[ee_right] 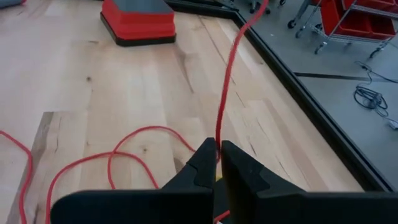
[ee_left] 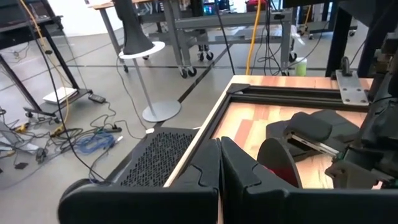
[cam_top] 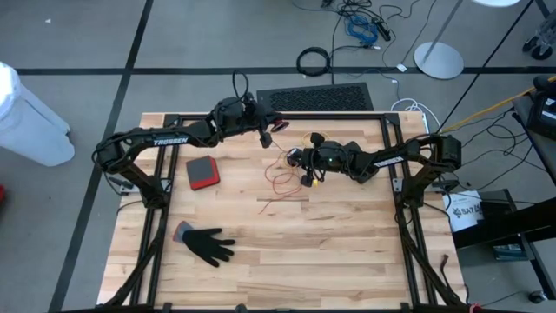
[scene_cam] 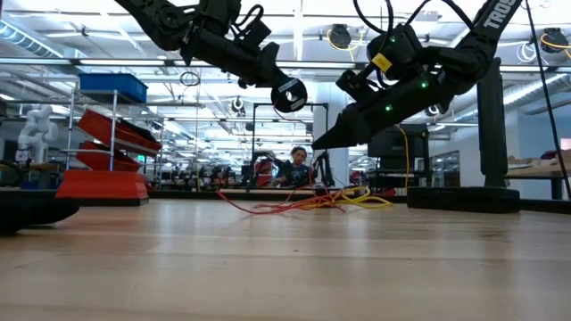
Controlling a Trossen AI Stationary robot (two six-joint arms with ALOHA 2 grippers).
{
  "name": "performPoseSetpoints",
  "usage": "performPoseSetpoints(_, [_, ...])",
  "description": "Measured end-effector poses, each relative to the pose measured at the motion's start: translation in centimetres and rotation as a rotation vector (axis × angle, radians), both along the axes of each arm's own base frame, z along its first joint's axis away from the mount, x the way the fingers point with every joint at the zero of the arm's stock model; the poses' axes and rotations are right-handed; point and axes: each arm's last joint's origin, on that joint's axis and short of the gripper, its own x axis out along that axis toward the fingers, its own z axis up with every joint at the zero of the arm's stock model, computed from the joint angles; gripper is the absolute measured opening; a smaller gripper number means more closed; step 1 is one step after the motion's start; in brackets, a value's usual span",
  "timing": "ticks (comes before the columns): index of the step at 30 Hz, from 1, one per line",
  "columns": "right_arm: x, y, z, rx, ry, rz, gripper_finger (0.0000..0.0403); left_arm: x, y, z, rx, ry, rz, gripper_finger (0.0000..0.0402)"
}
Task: Coil cords
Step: Coil the red wire into the spool
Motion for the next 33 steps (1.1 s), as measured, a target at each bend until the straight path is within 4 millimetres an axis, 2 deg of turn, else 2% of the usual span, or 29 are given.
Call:
performPoseSetpoints(6, [0.0,0.0,0.0,-0.02,0.012,0.0,0.0001,0.0,0.0,0.0,-0.004,-0.002,-0.018,0.0])
performPoseSetpoints(18, [-0.4,-1.3,0.0,0.002,-0.001,-0.082,0.0,0.1,-0.2,0.0,-0.014,-0.006,-0.064,0.0])
performPoseSetpoints(33, [-0.2,-1.0,0.2,0.045,-0.038,0.02,0.0,0.3,-0.7,-0.1,-0.04,-0.016,-0.104,0.0])
